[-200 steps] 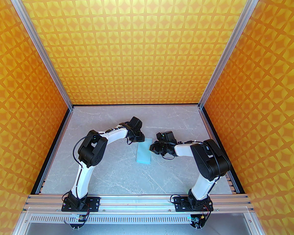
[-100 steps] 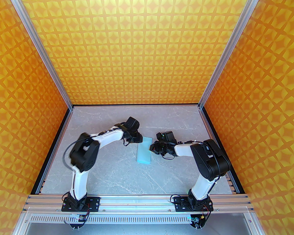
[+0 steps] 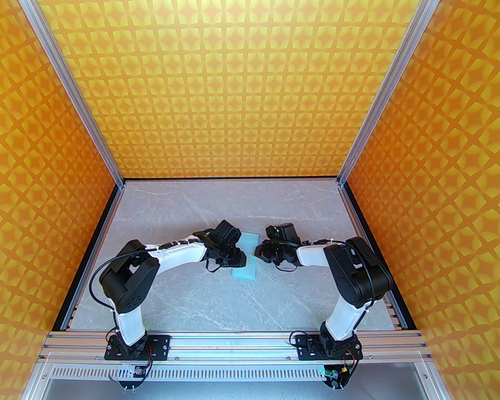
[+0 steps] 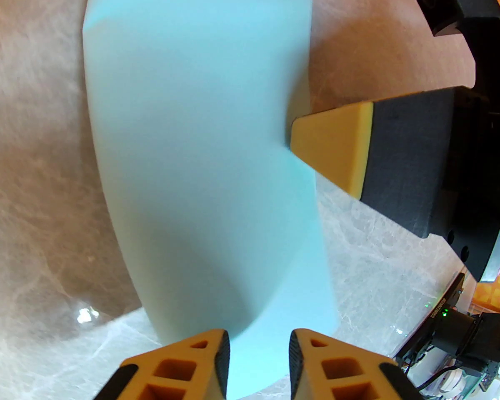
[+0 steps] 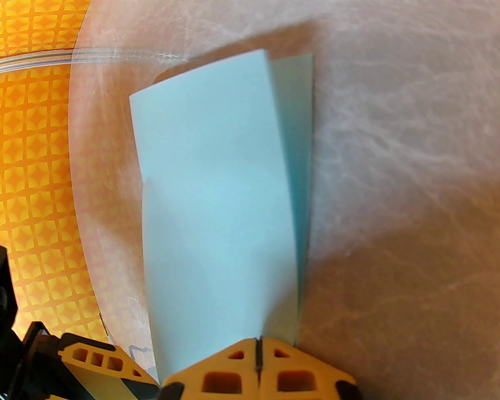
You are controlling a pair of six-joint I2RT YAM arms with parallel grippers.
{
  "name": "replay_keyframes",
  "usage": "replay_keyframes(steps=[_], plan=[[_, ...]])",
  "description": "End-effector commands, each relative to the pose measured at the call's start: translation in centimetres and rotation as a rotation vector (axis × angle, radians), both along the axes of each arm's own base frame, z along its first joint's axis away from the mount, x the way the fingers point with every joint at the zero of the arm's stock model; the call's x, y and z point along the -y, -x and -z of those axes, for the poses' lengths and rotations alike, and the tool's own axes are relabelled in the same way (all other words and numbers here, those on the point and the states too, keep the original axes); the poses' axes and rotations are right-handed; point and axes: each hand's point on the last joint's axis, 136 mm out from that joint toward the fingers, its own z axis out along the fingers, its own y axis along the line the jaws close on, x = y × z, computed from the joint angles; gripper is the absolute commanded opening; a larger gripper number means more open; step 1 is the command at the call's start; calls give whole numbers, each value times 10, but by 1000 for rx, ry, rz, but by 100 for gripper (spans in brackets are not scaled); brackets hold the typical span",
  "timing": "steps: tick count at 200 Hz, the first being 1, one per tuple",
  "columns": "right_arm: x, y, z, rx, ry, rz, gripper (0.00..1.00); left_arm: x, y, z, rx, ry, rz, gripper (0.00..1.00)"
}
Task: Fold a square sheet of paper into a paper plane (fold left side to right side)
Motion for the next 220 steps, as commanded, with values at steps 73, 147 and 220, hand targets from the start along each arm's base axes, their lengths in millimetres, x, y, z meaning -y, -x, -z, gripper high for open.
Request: replay_keyframes(steps=[73, 147, 220], plan=[[11, 14, 31, -75, 101, 11, 0, -11, 8, 34, -36, -49, 2, 4], [11, 14, 30, -73, 100, 10, 0, -21, 10, 43, -54, -75, -11, 2], [11, 14, 32, -77, 103, 8, 0, -17, -7, -12, 51, 9, -16, 9]])
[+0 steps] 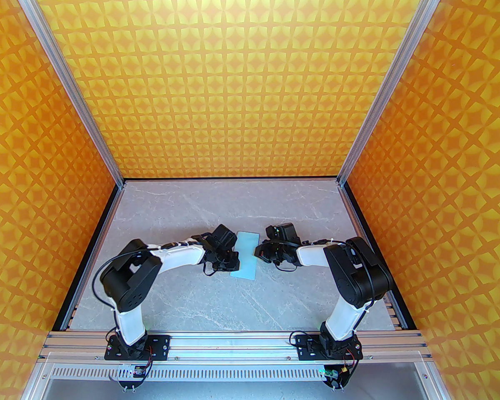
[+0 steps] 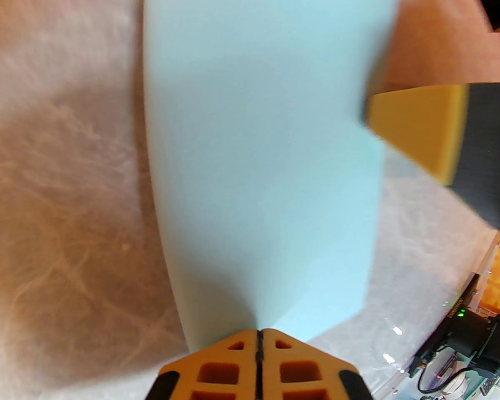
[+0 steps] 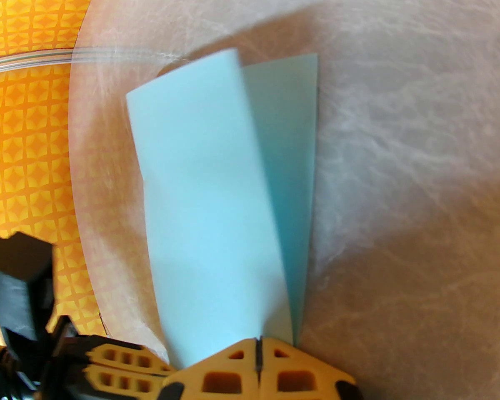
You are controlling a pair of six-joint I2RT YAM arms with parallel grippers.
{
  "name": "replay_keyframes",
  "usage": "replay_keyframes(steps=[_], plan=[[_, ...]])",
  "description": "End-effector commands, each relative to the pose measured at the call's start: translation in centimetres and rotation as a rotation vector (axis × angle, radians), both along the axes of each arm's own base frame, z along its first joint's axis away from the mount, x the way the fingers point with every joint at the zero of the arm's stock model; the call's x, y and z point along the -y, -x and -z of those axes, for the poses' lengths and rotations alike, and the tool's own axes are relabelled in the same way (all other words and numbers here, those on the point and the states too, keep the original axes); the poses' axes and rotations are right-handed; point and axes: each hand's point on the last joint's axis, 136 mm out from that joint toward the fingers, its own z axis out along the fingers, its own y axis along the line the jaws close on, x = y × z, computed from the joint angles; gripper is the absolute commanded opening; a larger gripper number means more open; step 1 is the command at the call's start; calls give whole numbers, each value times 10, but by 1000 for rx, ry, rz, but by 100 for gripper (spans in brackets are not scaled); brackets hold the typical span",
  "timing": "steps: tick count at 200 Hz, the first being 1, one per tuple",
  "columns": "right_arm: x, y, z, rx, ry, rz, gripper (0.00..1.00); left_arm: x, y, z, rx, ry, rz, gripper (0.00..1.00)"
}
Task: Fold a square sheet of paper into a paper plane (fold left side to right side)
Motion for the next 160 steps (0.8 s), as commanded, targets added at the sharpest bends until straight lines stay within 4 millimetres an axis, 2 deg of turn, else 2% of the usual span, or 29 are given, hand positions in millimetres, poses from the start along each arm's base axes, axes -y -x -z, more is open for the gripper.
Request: replay_keyframes(steps=[1, 62, 118, 142, 160], plan=[[11, 14, 32, -79, 102, 11, 0, -2, -9, -20, 53, 15, 3, 9], [11, 13, 30, -75, 102, 10, 0, -9, -3, 19, -10, -43, 11, 8], [11, 13, 30, -74, 104, 9, 0, -17, 7, 44, -55, -77, 4, 4], [11, 13, 29, -71, 105, 7, 0, -19, 9, 49, -64, -84, 2, 2], [11, 14, 29, -73, 106, 5, 0, -19, 8, 44, -56, -76, 1, 2]])
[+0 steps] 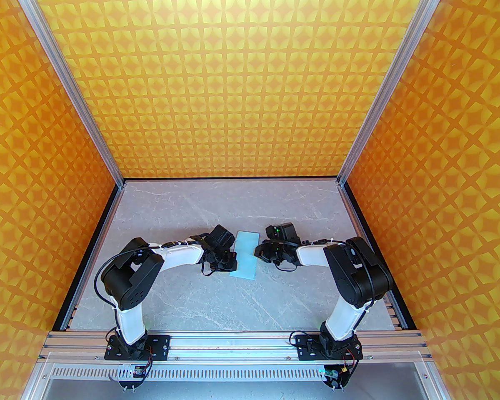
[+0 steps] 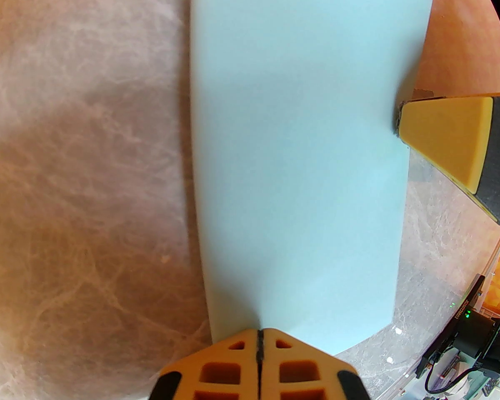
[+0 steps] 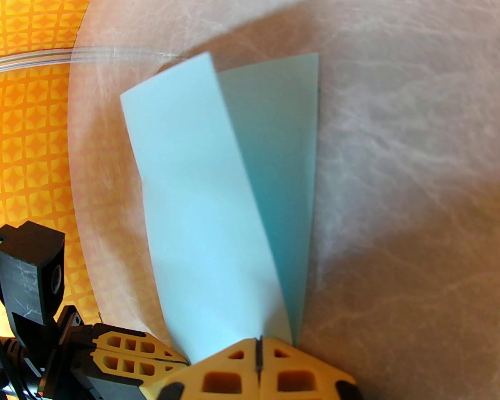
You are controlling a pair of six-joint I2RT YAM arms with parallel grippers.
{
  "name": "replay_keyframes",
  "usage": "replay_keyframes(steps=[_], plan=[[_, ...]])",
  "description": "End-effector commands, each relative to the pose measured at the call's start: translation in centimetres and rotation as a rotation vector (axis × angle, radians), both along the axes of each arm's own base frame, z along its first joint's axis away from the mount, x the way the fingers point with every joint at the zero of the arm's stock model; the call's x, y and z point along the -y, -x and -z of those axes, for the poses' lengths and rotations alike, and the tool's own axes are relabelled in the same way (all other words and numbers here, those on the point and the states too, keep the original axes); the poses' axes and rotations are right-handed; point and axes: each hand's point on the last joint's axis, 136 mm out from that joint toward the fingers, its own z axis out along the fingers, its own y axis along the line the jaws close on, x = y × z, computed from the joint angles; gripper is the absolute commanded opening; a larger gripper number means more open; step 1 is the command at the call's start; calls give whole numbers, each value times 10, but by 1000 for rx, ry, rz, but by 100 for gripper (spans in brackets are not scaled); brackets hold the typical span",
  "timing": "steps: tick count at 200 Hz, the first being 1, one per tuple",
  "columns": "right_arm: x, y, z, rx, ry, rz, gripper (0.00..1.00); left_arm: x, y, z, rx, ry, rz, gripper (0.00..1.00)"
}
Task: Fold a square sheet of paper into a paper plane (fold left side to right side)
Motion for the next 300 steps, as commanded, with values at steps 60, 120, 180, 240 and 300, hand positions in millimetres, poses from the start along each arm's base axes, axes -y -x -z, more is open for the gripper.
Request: replay_keyframes(steps=[60, 120, 180, 240, 300], plan=[[-2, 0, -20, 45, 32, -24, 0, -7, 6, 11, -12, -12, -1, 0], [-41, -17, -61, 107, -11, -94, 0, -2, 6, 10, -12, 18, -2, 0], [-77, -33, -38, 55, -37, -119, 0, -4, 8, 6, -12, 21, -3, 0], [-76, -35, -6, -6, 15, -110, 0, -2, 7, 0, -4, 29, 1, 2], [-66, -25, 18, -45, 81, -123, 0, 3, -19, -47, 93, 103, -17, 9]])
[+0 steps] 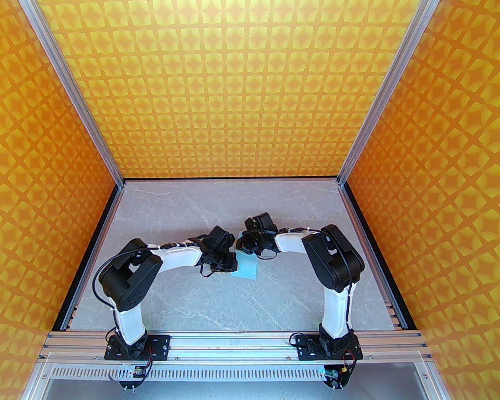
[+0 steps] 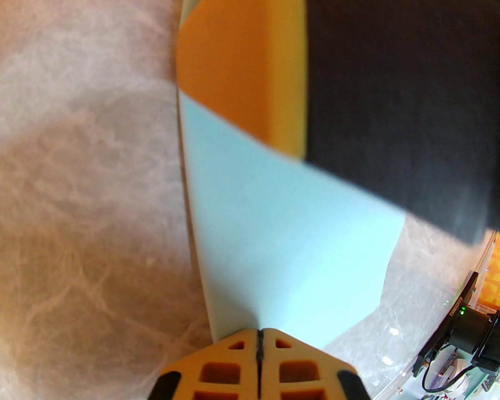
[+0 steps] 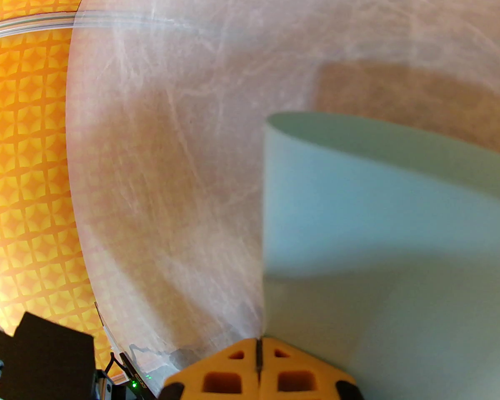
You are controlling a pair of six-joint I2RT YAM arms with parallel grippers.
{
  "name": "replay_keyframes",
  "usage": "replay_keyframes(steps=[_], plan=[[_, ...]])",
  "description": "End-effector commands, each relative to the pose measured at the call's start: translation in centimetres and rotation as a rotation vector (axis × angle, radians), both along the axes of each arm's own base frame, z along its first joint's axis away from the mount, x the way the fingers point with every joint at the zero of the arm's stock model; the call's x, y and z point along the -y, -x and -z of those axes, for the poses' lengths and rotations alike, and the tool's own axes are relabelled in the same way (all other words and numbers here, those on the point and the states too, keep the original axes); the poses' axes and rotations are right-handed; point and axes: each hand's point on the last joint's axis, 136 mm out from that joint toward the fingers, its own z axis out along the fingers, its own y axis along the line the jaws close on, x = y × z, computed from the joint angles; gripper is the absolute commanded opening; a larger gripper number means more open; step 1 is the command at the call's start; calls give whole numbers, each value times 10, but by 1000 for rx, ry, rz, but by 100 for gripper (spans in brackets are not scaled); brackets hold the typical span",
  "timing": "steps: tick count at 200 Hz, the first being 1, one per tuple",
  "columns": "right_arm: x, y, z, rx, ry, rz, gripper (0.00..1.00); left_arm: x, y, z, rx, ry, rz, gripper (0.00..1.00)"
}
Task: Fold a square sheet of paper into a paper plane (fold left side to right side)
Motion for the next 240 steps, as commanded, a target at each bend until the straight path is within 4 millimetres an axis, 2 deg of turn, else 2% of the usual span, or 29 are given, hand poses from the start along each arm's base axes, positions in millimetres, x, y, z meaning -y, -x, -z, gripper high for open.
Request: replay_keyframes(steps=[1, 20, 42, 45, 52, 90, 134, 148, 170, 240], plan=[[8, 6, 21, -27, 70, -3, 0, 2, -19, -37, 67, 57, -21, 9], [9, 7, 21, -27, 75, -6, 0, 2, -30, -42, 80, 92, -47, 9], [9, 7, 21, -24, 76, -8, 0, 12, -35, -41, 80, 139, -51, 9], [9, 7, 20, -23, 77, -7, 0, 7, -43, -41, 81, 145, -72, 9], [9, 7, 21, -25, 78, -7, 0, 8, -47, -41, 80, 159, -79, 9], [10, 9, 20, -24, 78, -10, 0, 16, -53, -33, 70, 204, -104, 9], [10, 9, 21, -24, 80, -9, 0, 12, -40, -9, 11, 191, -114, 7], [10, 9, 21, -25, 79, -8, 0, 9, -32, -1, -10, 176, -113, 2], [10, 8, 20, -22, 78, -7, 0, 4, -21, 11, -33, 165, -119, 0], [12, 7, 18, -19, 98, -5, 0, -7, -9, 34, -85, 110, -121, 0]])
